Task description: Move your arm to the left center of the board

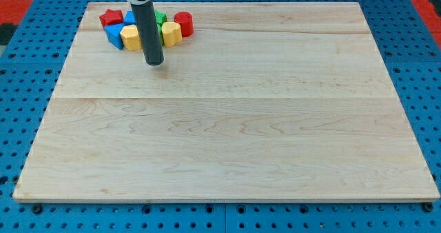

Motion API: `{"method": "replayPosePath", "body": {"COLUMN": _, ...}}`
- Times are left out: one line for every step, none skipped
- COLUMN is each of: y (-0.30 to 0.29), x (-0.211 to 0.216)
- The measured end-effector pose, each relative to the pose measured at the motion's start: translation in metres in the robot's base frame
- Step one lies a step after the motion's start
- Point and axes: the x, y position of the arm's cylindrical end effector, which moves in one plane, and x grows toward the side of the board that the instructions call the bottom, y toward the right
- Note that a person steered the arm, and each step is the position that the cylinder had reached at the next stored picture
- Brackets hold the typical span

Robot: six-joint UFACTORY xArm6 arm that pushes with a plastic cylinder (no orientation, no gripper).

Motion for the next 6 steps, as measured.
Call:
{"method": "replayPosePath", "body": {"y": 0.002, "x": 0.0}}
{"method": "replayPosePath", "body": {"y": 0.002, "x": 0.0}}
{"method": "replayPosePath", "body": {"y": 0.0, "x": 0.0}}
{"method": "replayPosePath", "body": {"y": 0.0, "x": 0.001}}
{"method": "replayPosePath", "body": {"y": 0.003, "x": 0.002}}
{"method": "replayPosePath", "body": {"y": 0.004, "x": 0.018}}
